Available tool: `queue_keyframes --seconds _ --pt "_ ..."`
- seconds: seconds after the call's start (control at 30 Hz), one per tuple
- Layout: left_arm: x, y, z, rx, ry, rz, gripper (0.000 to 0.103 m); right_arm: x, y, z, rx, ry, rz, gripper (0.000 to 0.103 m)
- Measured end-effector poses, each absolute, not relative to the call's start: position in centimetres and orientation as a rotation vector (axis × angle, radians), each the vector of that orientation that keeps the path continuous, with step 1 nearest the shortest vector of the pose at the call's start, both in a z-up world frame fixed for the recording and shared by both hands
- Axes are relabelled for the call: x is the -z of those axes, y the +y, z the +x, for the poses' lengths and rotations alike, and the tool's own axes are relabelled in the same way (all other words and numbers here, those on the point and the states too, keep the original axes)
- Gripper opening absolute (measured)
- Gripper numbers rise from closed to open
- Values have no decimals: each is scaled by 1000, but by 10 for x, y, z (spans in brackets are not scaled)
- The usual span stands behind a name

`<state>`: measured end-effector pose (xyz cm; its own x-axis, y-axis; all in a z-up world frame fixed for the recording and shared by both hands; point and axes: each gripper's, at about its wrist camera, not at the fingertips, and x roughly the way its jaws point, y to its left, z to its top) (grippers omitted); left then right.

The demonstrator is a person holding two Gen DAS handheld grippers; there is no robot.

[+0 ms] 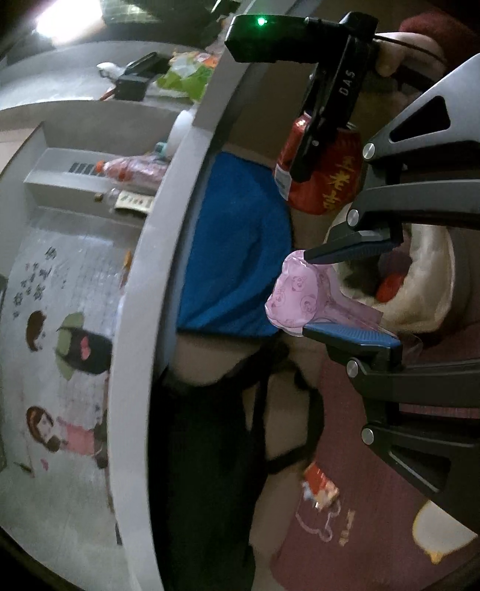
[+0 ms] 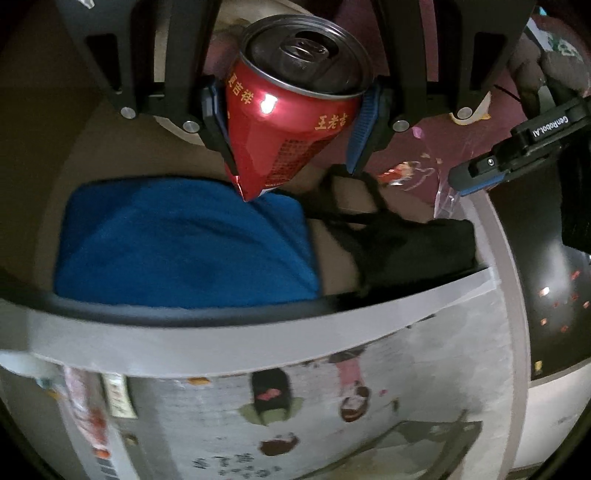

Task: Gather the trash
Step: 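Open the left tool over the bin while the right tool drops the can into it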

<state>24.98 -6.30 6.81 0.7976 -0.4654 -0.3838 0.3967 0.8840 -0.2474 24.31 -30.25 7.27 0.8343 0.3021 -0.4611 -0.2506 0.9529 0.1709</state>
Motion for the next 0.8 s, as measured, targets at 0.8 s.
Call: queue_keyframes --seconds 0.8 --pt "-22 -112 299 506 580 -164 34 -34 -343 265 -276 548 174 52"
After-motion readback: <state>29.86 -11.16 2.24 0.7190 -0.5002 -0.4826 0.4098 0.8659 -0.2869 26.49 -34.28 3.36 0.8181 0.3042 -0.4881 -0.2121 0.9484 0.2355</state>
